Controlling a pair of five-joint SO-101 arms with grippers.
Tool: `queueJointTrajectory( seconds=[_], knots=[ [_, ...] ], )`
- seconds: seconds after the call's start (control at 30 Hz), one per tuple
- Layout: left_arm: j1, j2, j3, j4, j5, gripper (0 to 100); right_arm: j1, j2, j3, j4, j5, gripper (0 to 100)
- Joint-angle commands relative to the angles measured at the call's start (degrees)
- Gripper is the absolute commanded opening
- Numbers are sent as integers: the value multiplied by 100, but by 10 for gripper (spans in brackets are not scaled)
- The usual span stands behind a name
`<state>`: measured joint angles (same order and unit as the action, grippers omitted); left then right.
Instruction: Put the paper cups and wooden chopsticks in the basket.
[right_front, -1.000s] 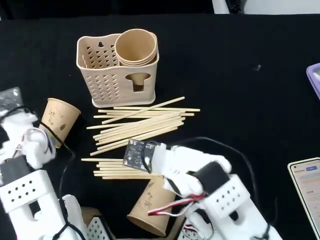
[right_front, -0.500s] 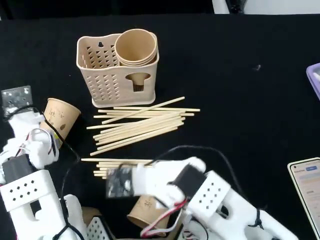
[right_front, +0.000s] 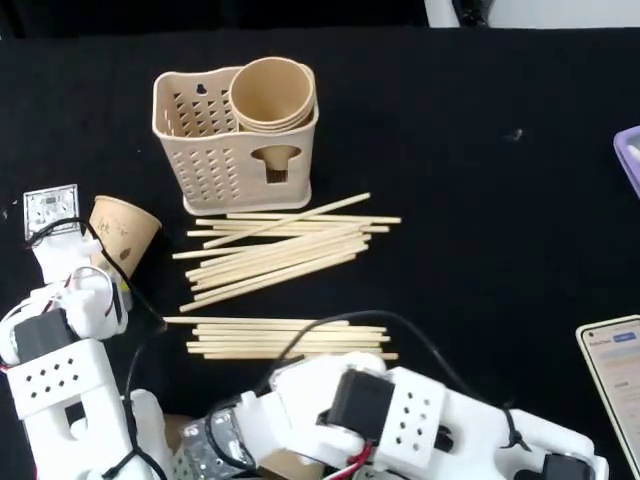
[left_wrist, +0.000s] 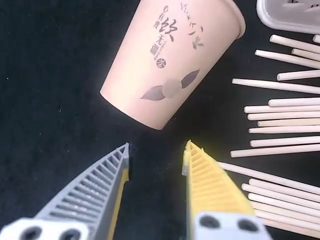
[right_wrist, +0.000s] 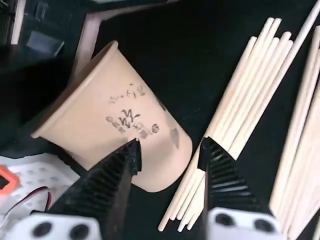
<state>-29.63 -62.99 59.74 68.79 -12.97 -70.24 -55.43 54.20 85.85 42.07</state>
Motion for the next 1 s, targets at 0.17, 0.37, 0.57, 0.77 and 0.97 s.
queueJointTrajectory(
  seconds=[0.17, 0.37, 0.57, 0.77, 0.97],
  knots=[
    [84, -79, -110, 9, -35, 182, -26, 22, -1895, 888, -484, 201],
    [84, -79, -119, 0, -35, 182, -1459, 22, -1297, 835, -1178, 201],
    [84, -79, -66, 9, -35, 180, -1477, 66, 4, -554, -1275, 201],
    [66, -79, -66, 9, -35, 180, -536, 66, 1059, -1327, -1046, 201],
    [75, -79, -101, 9, -35, 180, 1785, 31, 1042, -1398, -26, 198]
  ],
)
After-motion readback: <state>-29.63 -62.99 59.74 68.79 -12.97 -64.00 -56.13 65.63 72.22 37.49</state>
